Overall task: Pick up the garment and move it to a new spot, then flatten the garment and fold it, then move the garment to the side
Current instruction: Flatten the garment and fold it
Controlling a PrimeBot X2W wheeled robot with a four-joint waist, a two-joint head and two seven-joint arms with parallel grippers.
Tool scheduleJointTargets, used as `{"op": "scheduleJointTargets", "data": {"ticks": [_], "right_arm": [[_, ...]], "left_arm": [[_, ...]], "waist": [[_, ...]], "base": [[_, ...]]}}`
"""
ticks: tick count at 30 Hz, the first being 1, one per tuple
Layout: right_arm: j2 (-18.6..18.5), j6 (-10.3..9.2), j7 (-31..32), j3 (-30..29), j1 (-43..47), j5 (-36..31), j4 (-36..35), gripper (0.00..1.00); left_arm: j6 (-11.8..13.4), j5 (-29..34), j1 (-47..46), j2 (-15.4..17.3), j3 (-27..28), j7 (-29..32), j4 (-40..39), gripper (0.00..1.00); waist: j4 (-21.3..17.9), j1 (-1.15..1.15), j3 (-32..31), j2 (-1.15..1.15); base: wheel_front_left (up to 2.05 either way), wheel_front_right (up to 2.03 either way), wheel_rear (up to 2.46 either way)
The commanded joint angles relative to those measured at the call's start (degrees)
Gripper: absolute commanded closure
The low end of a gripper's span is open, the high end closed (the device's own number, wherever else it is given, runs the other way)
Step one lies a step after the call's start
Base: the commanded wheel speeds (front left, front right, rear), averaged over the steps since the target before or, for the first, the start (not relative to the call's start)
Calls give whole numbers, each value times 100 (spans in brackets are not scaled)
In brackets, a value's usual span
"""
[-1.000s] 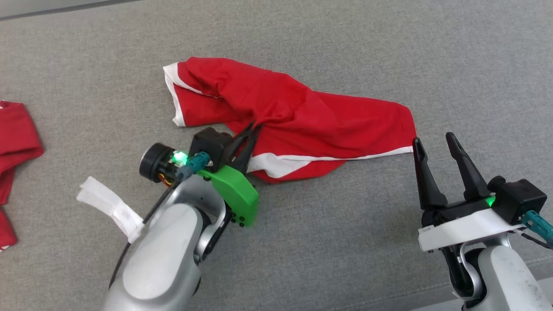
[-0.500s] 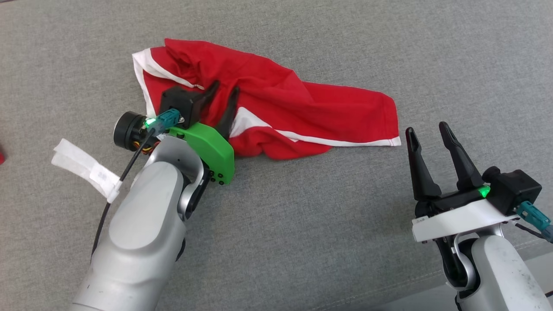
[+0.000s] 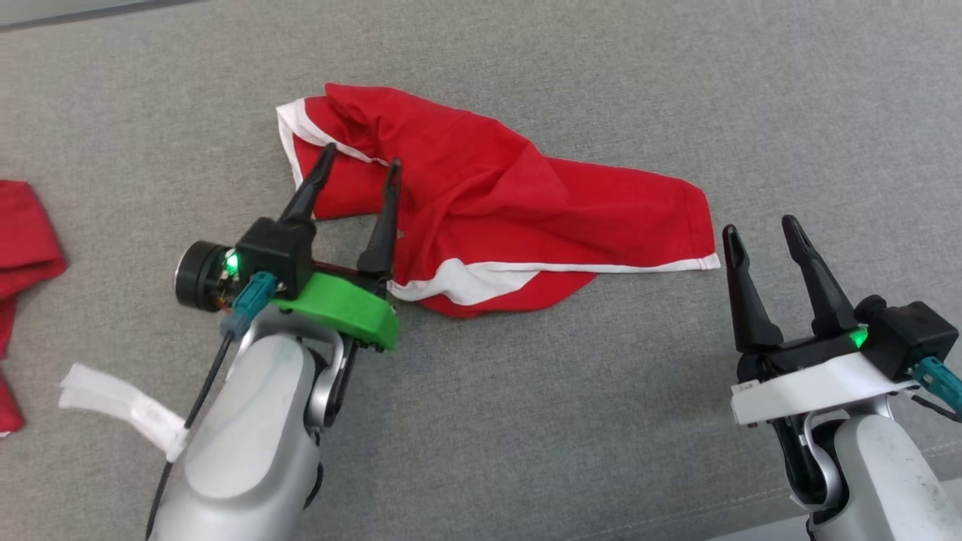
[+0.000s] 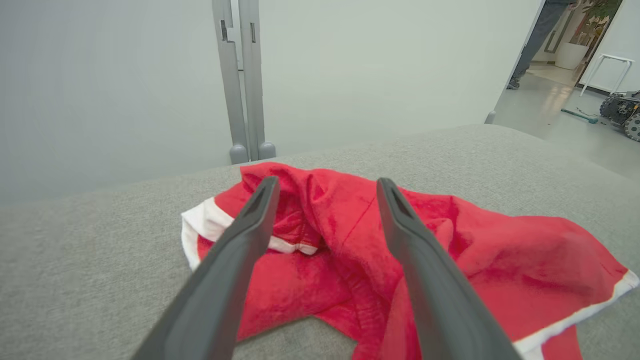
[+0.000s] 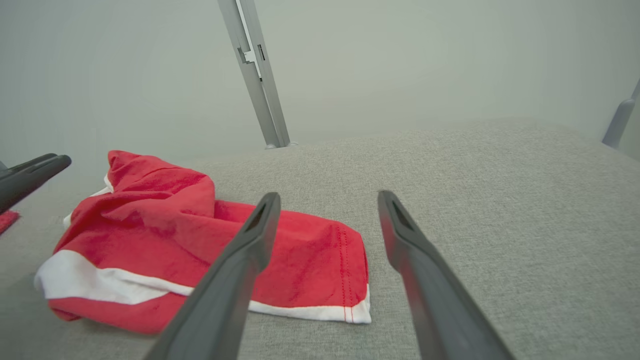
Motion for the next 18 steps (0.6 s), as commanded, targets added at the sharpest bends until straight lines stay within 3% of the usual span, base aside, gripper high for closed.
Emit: {"op": "scheduleJointTargets", "data": {"ticks": [1, 9, 18], "right_arm": [[-20, 1, 23, -19, 52, -32, -30, 0], [-71, 1, 156, -78, 282, -109, -143, 0], [-78, 1, 368, -160, 566, -156, -335, 0]], "left_arm": [[113, 29, 202, 63, 86, -54, -134, 0], [698, 11, 1353, 202, 615, -137, -1083, 0], [923, 11, 2312, 260, 1024, -132, -1649, 0]], "waist": [[107, 0, -116, 0], [309, 0, -469, 0], [458, 0, -805, 0]], "base": [[0, 0, 0], [0, 0, 0], [0, 0, 0]]}}
